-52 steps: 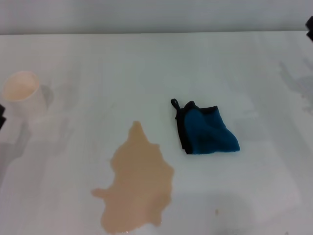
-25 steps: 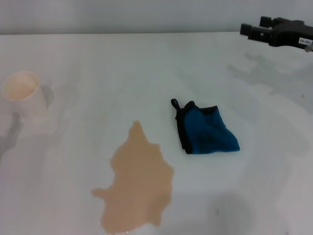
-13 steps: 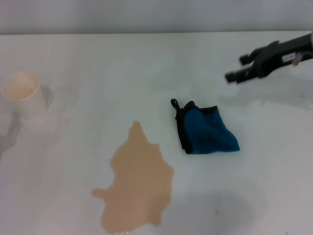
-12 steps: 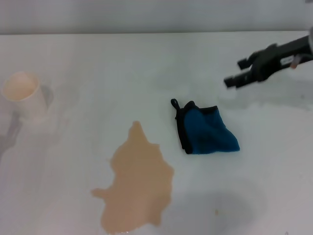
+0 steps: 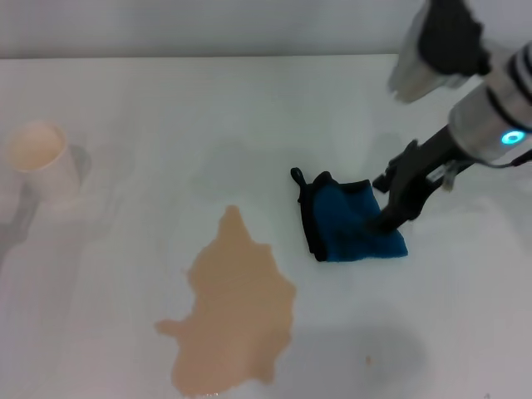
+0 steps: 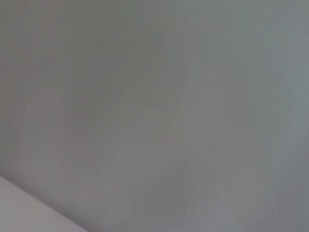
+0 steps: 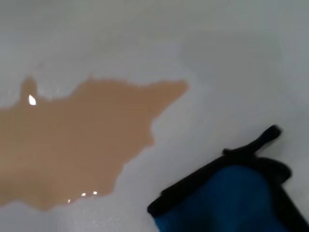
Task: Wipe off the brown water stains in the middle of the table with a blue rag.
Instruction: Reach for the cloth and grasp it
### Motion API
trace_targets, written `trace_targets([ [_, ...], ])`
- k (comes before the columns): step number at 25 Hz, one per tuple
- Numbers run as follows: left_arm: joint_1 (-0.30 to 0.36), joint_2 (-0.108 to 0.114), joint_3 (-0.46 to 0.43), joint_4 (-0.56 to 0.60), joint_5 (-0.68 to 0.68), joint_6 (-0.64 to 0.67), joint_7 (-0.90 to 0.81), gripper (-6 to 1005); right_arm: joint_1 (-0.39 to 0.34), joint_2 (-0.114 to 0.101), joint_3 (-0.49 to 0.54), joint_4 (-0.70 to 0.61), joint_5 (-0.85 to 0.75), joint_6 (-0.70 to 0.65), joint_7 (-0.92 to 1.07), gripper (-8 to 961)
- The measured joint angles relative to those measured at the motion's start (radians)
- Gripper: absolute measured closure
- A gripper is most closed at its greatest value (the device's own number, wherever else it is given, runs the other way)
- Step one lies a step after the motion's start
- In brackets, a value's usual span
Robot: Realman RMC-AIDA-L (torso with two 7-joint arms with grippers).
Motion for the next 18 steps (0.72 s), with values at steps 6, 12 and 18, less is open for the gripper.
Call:
trace_targets([
  [6,-0.014,0.0,0.0,0.003,0.0,-0.002,0.001,112,0.014,0.007,-0.099,-0.001,0.005,0.035,0.061,125],
  [12,-0.013,-0.001,0.0,0.006,-0.001,-0.008,0.001,111,0.019,0.011,-0.159,0.011,0.001,0.118,0.133,125],
  [18,-0.004,-0.001,0.001,0.006,-0.006,-0.009,0.001,111,0.059,0.012,-0.201,0.034,-0.005,0.14,0.205,125],
])
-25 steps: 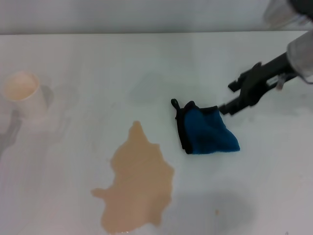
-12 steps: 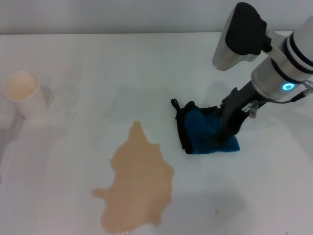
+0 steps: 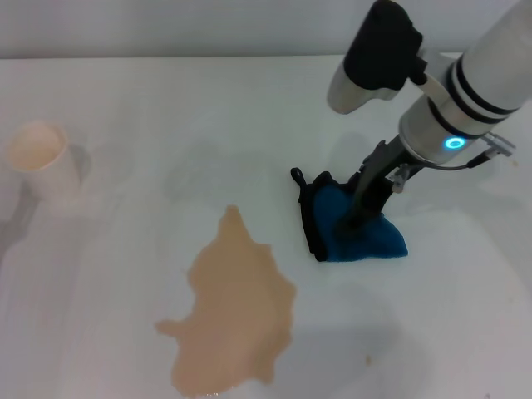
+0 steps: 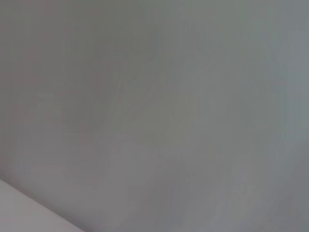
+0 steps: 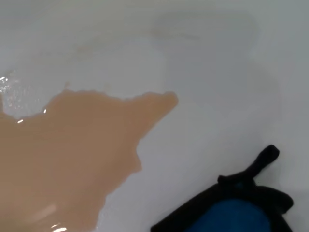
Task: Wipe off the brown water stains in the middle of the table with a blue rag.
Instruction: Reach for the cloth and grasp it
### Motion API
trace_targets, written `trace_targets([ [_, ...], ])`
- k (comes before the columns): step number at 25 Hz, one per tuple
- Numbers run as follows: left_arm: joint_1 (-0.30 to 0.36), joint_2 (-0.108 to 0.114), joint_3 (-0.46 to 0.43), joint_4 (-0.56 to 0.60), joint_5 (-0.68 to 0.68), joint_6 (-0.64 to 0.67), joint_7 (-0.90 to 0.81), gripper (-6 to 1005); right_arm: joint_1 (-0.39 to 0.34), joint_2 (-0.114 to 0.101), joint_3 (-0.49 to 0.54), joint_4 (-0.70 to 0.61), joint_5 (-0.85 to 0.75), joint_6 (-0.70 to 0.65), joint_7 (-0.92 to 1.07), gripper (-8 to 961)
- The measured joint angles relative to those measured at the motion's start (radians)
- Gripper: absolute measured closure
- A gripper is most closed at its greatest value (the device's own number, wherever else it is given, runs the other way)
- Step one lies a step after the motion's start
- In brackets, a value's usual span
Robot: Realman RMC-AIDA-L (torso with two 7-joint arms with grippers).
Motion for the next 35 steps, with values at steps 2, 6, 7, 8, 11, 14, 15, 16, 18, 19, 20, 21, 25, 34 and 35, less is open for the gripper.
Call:
trace_targets([
  [2,0.0,0.0,0.003,0.0,0.001,0.0,0.0,111,0.006,0.002,-0.018,0.0,0.003,0.005,0.009,125],
  [6,-0.005,0.001,0.008,0.002,0.007,0.0,0.0,112,0.008,0.004,-0.071,0.001,0.008,0.027,0.022,125],
  [7,-0.006,0.001,0.009,0.002,0.008,0.0,0.0,112,0.009,0.004,-0.085,0.003,0.008,0.034,0.029,126],
  [8,-0.007,0.001,0.009,0.003,0.008,0.0,0.0,112,0.012,0.004,-0.101,0.007,0.008,0.044,0.039,126],
  [11,-0.012,0.001,0.009,0.004,0.008,0.0,-0.001,112,0.019,0.004,-0.12,0.019,0.008,0.055,0.044,137],
  [14,-0.013,0.002,0.009,0.005,0.008,0.0,-0.001,112,0.024,0.004,-0.136,0.034,0.009,0.069,0.044,169],
  [15,-0.013,0.002,0.009,0.005,0.008,0.0,0.0,112,0.026,0.004,-0.143,0.036,0.009,0.074,0.044,180],
  [16,-0.013,0.002,0.009,0.006,0.008,0.0,-0.001,112,0.027,0.004,-0.146,0.037,0.01,0.078,0.044,191],
  [18,-0.012,0.002,0.01,0.006,0.008,0.0,-0.001,112,0.027,0.004,-0.151,0.038,0.01,0.082,0.044,213],
  [19,-0.012,0.002,0.01,0.006,0.008,0.0,-0.001,111,0.025,0.004,-0.152,0.04,0.009,0.087,0.044,223],
  [20,-0.012,0.002,0.01,0.006,0.008,0.0,-0.001,111,0.024,0.004,-0.155,0.043,0.007,0.094,0.044,234],
  [21,-0.011,0.002,0.01,0.006,0.008,0.0,-0.001,111,0.023,0.004,-0.161,0.047,0.005,0.102,0.045,245],
  [25,-0.01,0.002,0.01,0.006,0.008,0.001,-0.001,111,0.02,0.004,-0.181,0.052,0.002,0.118,0.045,353],
  [34,-0.012,0.003,0.01,0.01,0.008,0.0,-0.001,111,0.026,0.004,-0.221,0.055,-0.003,0.143,0.046,424],
  [35,-0.011,0.003,0.01,0.013,0.008,0.0,-0.001,110,0.027,0.004,-0.221,0.055,-0.004,0.145,0.046,430],
])
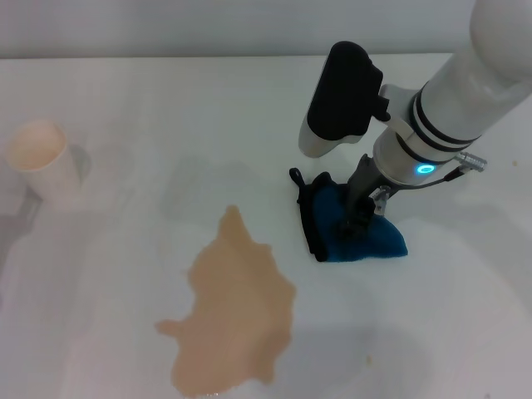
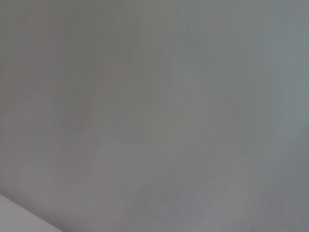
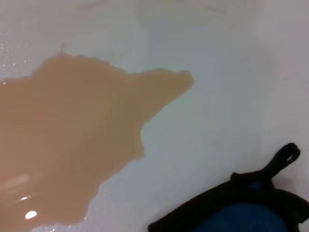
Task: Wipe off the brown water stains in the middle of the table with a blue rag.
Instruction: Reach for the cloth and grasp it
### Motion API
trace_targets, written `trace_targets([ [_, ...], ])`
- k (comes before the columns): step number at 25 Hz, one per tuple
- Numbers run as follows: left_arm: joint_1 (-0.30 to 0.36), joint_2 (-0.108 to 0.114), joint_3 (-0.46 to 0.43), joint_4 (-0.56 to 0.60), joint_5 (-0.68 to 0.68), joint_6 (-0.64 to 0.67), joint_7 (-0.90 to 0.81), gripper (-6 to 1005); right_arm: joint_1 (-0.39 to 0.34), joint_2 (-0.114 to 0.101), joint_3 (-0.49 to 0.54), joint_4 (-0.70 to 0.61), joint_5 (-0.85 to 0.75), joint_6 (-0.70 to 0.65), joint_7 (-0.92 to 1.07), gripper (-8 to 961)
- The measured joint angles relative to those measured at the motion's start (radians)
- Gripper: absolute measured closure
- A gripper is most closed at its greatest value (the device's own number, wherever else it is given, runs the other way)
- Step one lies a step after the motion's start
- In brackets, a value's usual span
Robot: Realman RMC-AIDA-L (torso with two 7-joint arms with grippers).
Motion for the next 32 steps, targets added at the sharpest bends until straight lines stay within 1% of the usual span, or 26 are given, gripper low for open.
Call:
trace_targets([
  [5,0.002,0.0,0.0,0.005,0.0,0.0,0.0,110,0.001,-0.001,0.002,0.001,-0.011,0.01,0.0,457],
  [10,0.001,0.0,0.0,0.006,0.0,0.0,0.0,110,0.002,-0.001,0.019,0.008,-0.012,0.017,0.001,636],
  [15,0.004,0.001,0.0,0.017,0.0,0.0,0.0,111,0.001,0.0,0.03,0.012,-0.013,0.021,0.001,846],
  [20,0.011,0.002,0.0,0.03,0.0,0.0,0.0,111,0.001,0.0,0.026,0.012,-0.013,0.019,0.002,842],
  [32,0.002,0.002,0.0,0.032,0.0,0.0,0.0,112,0.008,-0.004,0.02,0.007,-0.014,0.003,-0.001,823],
])
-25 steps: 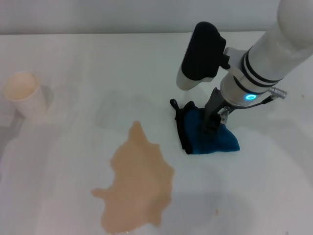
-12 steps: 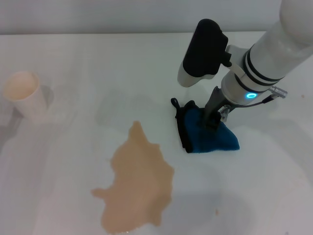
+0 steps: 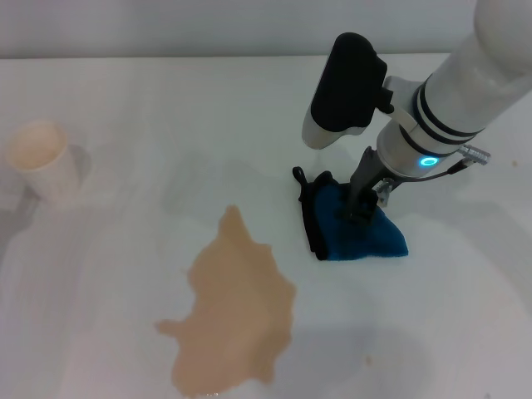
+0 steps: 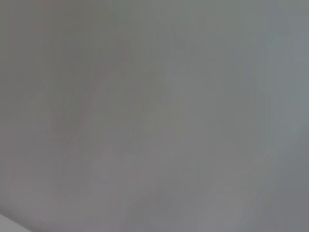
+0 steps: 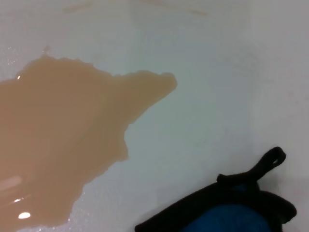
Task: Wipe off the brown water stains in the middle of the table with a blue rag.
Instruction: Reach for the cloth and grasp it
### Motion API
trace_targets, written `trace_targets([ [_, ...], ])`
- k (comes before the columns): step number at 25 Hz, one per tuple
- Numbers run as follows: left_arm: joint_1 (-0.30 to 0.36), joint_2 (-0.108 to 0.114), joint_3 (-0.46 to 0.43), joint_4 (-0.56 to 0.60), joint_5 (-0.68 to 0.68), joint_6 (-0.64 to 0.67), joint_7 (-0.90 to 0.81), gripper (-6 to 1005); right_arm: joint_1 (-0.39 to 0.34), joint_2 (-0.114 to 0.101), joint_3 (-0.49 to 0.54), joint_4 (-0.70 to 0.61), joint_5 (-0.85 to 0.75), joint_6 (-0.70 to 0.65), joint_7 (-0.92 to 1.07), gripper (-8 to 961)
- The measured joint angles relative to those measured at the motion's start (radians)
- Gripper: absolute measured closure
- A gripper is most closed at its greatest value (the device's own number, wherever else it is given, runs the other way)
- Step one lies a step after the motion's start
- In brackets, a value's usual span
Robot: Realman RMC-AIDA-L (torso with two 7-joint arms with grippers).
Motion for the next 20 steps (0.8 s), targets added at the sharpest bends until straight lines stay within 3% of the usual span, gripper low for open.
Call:
trace_targets([
  [5,0.0,0.0,0.0,0.001,0.0,0.0,0.0,112,-0.001,-0.001,-0.007,0.003,-0.001,0.002,-0.002,815],
  [8,0.0,0.0,0.0,0.001,0.0,0.0,0.0,112,-0.005,-0.001,-0.011,0.004,-0.002,0.006,-0.004,617],
  [13,0.0,0.0,0.0,0.001,0.0,0.0,0.0,111,-0.009,0.0,-0.017,0.004,-0.01,0.011,-0.005,530],
  [20,0.0,0.0,0.0,0.001,0.0,0.0,0.0,111,-0.01,0.002,-0.04,0.017,-0.011,0.024,-0.007,534],
])
